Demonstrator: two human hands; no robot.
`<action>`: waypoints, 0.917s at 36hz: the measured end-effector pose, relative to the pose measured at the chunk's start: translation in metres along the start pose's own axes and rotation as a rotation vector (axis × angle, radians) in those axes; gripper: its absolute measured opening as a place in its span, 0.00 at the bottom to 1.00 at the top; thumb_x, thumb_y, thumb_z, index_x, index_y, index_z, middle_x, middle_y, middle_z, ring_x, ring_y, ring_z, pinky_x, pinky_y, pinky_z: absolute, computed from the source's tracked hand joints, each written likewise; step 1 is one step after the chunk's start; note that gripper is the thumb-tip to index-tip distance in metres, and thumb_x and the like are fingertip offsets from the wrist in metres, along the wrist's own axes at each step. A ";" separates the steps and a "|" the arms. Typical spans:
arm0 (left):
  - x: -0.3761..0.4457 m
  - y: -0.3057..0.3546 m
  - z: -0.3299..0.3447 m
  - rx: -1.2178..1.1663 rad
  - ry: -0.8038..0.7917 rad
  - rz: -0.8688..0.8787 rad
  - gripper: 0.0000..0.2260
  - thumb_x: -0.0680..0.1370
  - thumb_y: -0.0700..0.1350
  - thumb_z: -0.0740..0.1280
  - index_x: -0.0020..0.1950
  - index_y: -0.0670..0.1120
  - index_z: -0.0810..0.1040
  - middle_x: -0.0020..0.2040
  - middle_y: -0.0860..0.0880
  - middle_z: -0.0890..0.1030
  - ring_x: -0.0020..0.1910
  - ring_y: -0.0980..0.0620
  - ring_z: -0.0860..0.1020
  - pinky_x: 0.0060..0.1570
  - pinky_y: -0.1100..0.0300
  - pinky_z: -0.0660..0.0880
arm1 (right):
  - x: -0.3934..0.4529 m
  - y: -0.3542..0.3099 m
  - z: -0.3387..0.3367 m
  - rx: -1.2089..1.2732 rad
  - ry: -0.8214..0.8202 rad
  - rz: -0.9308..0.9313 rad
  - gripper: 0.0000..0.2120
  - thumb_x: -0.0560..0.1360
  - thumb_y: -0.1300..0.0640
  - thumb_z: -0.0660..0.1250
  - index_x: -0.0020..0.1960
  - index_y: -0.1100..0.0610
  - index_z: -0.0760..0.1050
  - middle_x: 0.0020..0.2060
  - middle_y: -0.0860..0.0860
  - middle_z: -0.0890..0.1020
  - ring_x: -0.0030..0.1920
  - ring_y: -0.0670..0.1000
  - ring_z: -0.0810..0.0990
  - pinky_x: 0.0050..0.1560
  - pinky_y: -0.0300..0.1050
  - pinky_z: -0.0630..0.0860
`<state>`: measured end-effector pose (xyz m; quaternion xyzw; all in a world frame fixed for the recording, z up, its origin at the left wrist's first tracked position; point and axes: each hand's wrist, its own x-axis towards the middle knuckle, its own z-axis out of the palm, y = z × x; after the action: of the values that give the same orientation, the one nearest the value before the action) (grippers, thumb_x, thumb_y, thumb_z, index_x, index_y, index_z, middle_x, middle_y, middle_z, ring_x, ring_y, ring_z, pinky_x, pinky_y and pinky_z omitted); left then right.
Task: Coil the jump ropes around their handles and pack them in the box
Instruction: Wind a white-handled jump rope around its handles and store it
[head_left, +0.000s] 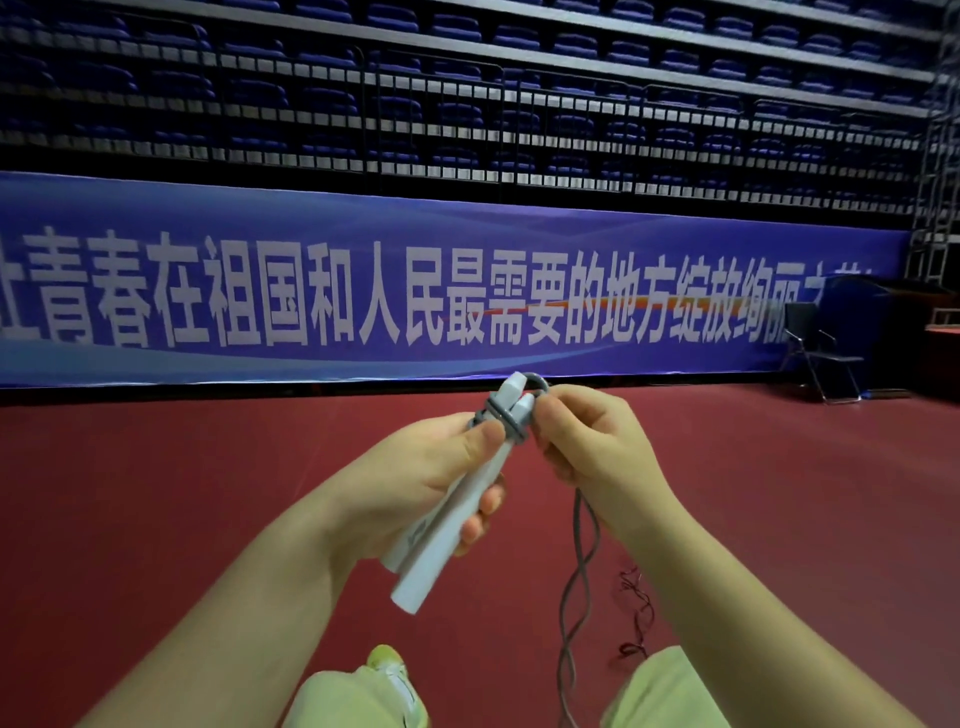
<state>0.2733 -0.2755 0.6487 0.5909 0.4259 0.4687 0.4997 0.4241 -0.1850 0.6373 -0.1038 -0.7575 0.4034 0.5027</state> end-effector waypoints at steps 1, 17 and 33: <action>0.000 0.001 0.002 0.004 0.013 0.004 0.30 0.69 0.58 0.64 0.64 0.41 0.70 0.31 0.47 0.74 0.24 0.53 0.72 0.24 0.63 0.71 | -0.001 0.001 0.001 0.005 0.008 -0.005 0.11 0.69 0.42 0.65 0.31 0.45 0.79 0.24 0.44 0.70 0.25 0.42 0.64 0.27 0.34 0.62; 0.020 -0.008 -0.002 0.441 0.255 0.025 0.10 0.80 0.50 0.64 0.55 0.45 0.73 0.36 0.48 0.78 0.31 0.52 0.77 0.35 0.56 0.75 | 0.001 0.034 0.006 -0.199 -0.040 0.190 0.18 0.75 0.42 0.54 0.30 0.49 0.65 0.22 0.43 0.65 0.24 0.42 0.61 0.31 0.45 0.56; 0.023 -0.026 -0.018 0.688 0.372 -0.027 0.03 0.78 0.44 0.66 0.49 0.46 0.75 0.38 0.49 0.78 0.33 0.51 0.77 0.39 0.53 0.76 | 0.003 0.030 0.016 -0.263 -0.026 0.355 0.17 0.81 0.49 0.54 0.34 0.53 0.64 0.24 0.45 0.63 0.25 0.45 0.59 0.28 0.42 0.56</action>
<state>0.2595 -0.2466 0.6273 0.6232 0.6493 0.3910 0.1927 0.4016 -0.1717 0.6154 -0.2950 -0.7800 0.3845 0.3960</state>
